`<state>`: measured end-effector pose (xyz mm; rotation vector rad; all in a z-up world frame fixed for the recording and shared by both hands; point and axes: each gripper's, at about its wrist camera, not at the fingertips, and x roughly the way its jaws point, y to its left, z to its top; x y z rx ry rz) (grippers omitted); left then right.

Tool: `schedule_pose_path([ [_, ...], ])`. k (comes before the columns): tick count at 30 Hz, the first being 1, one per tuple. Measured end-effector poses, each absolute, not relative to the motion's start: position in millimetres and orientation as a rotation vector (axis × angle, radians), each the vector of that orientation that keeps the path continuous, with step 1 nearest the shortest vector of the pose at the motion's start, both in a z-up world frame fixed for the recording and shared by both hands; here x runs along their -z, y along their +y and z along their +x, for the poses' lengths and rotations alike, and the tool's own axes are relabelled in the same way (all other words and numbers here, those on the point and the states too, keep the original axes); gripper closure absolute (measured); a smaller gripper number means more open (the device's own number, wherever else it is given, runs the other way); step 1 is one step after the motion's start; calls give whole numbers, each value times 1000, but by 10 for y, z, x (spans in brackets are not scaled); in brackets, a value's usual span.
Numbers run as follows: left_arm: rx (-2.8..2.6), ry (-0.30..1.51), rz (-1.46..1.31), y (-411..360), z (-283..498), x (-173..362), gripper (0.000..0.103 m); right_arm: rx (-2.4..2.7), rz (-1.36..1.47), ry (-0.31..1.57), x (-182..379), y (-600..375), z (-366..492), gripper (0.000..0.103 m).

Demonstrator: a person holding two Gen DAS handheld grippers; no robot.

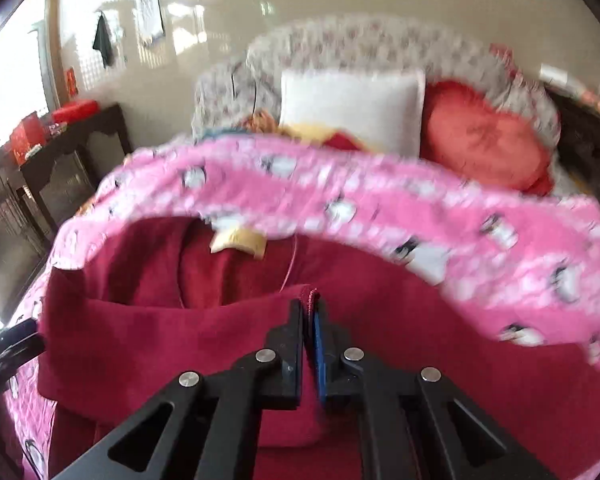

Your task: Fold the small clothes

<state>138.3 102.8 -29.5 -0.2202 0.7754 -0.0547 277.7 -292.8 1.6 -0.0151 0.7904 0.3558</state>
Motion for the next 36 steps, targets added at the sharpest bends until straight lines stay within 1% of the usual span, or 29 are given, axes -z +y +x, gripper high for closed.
schedule_pose_path([
  [2, 72, 785, -232, 1015, 1436, 330, 36, -306, 20, 760, -175, -3260, 2627, 99],
  [5, 94, 783, -227, 921, 1465, 349, 36, -160, 13, 761, -208, -3777, 2466, 99],
  [9, 101, 809, -188, 756, 1517, 408, 36, -99, 74, 901, 146, -4209, 2467, 99],
  [11, 102, 822, -177, 699, 1528, 419, 36, -80, 67, 981, 315, -4241, 2523, 88],
  [12, 106, 822, -172, 672, 1515, 404, 36, -73, 44, 970, 295, -4242, 2513, 86],
  [14, 113, 792, -158, 636, 1468, 339, 36, -47, 32, 883, 152, -4237, 2395, 70],
  [16, 98, 762, -137, 599, 1463, 278, 36, -52, 84, 793, -32, -4262, 2293, 63],
  [18, 94, 766, -135, 571, 1519, 277, 36, -112, 97, 791, -67, -4189, 2278, 63],
  [20, 85, 789, -144, 558, 1571, 335, 36, -156, 42, 838, 49, -4007, 2299, 64],
  [21, 80, 812, -151, 555, 1589, 392, 36, -153, 18, 852, 128, -3946, 2305, 67],
  [22, 81, 824, -156, 551, 1589, 438, 36, -141, 2, 867, 207, -3906, 2326, 72],
  [23, 77, 832, -152, 550, 1587, 500, 36, -124, -1, 883, 297, -3895, 2351, 73],
  [26, 18, 866, -103, 538, 1607, 667, 36, -111, 57, 857, 457, -3908, 2382, 73],
  [29, 25, 895, -140, 589, 1633, 768, 36, -127, 81, 861, 416, -3955, 2401, 73],
  [32, 43, 878, -162, 608, 1588, 699, 36, -142, 181, 879, 327, -4161, 2307, 73],
  [36, 51, 838, -145, 533, 1492, 516, 36, -132, 186, 863, 252, -4249, 2204, 72],
])
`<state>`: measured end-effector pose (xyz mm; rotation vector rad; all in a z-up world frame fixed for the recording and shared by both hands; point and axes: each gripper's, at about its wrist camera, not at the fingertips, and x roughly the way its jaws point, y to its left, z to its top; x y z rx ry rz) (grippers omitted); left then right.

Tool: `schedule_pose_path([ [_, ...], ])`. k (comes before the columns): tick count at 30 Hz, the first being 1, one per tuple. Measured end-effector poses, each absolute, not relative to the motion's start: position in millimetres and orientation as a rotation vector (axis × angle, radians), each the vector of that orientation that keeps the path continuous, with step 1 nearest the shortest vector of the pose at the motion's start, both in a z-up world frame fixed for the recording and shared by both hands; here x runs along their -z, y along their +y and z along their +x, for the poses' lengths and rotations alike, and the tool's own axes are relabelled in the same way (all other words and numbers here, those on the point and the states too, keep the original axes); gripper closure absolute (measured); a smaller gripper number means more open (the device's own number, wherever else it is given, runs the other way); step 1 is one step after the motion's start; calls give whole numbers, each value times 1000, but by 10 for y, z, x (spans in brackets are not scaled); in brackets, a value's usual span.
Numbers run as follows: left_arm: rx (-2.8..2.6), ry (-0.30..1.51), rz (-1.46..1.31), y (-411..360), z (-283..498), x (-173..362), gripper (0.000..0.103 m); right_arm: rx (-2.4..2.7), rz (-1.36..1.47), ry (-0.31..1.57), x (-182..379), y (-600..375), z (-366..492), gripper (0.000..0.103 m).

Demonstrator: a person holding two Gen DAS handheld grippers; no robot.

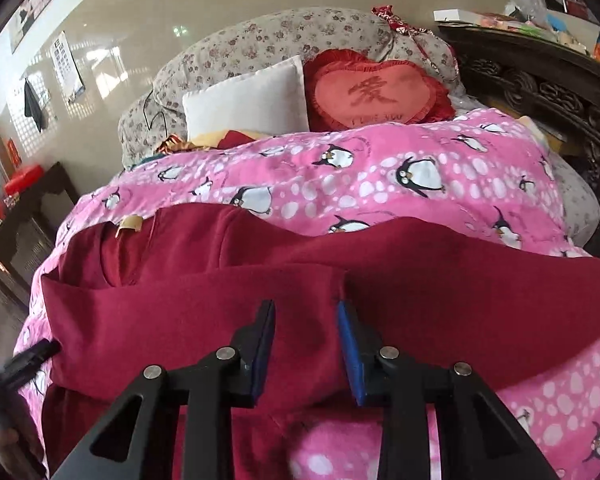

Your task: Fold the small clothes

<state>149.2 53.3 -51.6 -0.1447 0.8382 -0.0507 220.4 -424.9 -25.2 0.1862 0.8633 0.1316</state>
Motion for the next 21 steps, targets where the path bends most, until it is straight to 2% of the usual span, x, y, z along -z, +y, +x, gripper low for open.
schedule_pose_path([
  [9, 56, 831, -144, 284, 1439, 532, 36, -98, 122, 874, 458, -4070, 2172, 70],
  [13, 9, 830, -88, 247, 1459, 657, 36, -133, 206, 856, 366, -4226, 2066, 69],
  [15, 10, 838, -92, 273, 1467, 713, 36, -98, 288, 827, 349, -4427, 1934, 62],
  [16, 15, 834, -110, 302, 1460, 730, 36, -76, 303, 826, 355, -4489, 1896, 55],
  [21, 55, 839, -223, 482, 1445, 795, 36, 51, 441, 869, 479, -5095, 1673, 55],
])
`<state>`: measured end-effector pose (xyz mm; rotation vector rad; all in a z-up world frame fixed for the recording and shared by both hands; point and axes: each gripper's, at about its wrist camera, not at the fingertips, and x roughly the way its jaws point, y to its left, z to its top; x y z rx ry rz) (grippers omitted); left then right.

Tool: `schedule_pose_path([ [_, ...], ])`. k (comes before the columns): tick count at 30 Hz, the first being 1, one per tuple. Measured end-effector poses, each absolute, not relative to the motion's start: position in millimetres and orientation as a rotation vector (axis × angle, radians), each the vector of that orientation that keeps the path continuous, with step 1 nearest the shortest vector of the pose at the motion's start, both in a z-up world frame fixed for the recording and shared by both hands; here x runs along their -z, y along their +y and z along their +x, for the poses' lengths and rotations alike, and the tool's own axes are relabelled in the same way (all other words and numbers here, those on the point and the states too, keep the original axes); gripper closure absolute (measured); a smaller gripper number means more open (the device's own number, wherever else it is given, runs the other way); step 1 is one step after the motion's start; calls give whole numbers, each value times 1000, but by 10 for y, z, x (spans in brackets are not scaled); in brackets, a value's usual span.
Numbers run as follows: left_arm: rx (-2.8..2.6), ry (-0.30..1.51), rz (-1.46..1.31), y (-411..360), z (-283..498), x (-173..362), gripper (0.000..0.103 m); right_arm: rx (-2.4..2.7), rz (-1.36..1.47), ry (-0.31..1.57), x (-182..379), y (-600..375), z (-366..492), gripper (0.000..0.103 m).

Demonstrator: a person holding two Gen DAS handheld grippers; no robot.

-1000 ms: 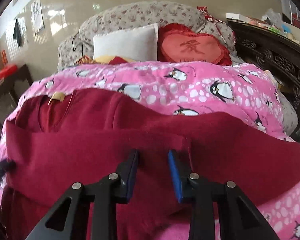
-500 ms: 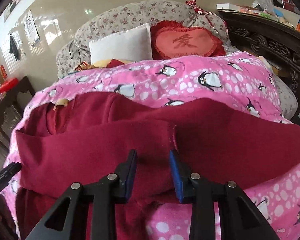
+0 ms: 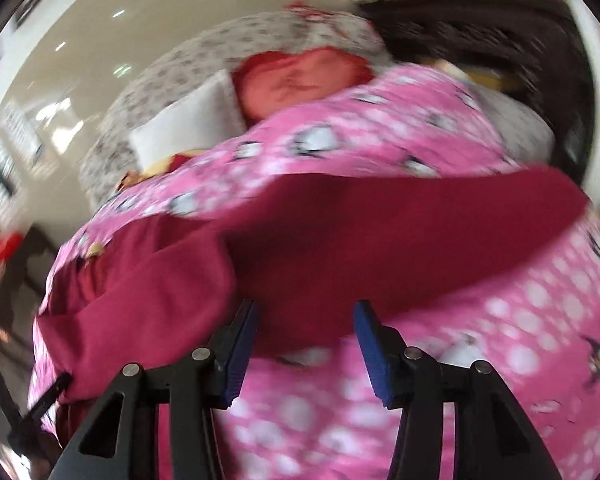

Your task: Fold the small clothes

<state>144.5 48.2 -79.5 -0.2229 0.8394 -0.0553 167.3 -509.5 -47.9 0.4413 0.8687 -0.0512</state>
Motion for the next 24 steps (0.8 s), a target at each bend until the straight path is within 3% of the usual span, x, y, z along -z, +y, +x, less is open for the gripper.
schedule_pose_path([
  [9, 65, 834, -236, 479, 1422, 786, 36, 224, 776, 897, 869, -6116, 1594, 54],
  [15, 73, 835, -241, 482, 1422, 795, 36, 221, 1020, 743, 1115, -6475, 1777, 54],
  [16, 78, 834, -246, 495, 1420, 795, 36, 207, 1018, 718, 1089, -6499, 1818, 57],
  [17, 87, 833, -256, 509, 1418, 791, 36, 196, 1008, 700, 1047, -6507, 1841, 70],
  [19, 98, 832, -275, 540, 1413, 777, 36, 170, 942, 651, 805, -6460, 1839, 86],
  [24, 39, 767, -267, 635, 1322, 639, 36, -42, 570, 545, -225, -5611, 1889, 88],
])
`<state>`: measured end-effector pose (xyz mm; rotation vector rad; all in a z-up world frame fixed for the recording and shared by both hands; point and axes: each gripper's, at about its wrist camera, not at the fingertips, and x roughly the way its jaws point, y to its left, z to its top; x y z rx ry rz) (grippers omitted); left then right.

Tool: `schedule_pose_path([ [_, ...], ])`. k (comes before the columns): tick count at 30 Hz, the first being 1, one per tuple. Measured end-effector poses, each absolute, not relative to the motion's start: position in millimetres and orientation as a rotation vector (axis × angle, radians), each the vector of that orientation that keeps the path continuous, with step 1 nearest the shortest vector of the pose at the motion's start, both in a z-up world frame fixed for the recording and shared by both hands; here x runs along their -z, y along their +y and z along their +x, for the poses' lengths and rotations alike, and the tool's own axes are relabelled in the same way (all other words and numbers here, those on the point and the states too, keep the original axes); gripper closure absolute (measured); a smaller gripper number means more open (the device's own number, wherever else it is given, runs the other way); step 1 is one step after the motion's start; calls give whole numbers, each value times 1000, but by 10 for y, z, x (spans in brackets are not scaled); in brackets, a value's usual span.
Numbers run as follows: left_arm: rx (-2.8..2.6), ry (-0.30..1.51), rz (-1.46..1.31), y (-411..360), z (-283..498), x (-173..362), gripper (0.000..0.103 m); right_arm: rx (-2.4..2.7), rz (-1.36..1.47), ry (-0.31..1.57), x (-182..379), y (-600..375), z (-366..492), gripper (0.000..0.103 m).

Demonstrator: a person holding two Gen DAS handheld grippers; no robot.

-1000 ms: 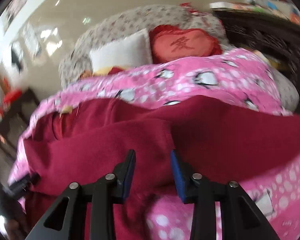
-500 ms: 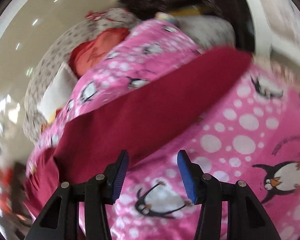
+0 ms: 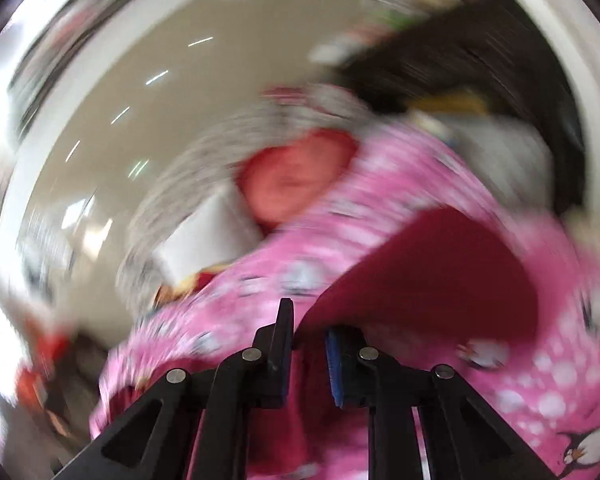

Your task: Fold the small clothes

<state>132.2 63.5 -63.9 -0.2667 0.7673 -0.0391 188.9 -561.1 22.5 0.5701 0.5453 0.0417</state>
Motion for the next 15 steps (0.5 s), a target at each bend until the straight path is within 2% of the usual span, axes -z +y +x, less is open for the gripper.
schedule_pose_path([
  [2, 39, 725, -271, 705, 1277, 540, 36, -194, 403, 516, -612, -4943, 1881, 89],
  [5, -11, 673, -271, 834, 1234, 467, 36, -425, 245, 528, -814, -3964, 1842, 89],
  [8, -27, 686, -280, 952, 1273, 497, 36, -631, 122, 626, -597, -2981, 1870, 89],
  [10, 10, 707, -321, 1008, 1309, 546, 36, -697, 34, 760, -246, -2416, 1958, 89],
  [12, 58, 723, -375, 1057, 1347, 572, 36, -723, 2, 873, 19, -2187, 1981, 84],
  [14, 81, 720, -411, 1075, 1338, 584, 36, -746, 17, 923, 192, -2170, 1945, 66],
  [15, 85, 722, -417, 1074, 1340, 583, 36, -741, 21, 925, 230, -2211, 1888, 65],
])
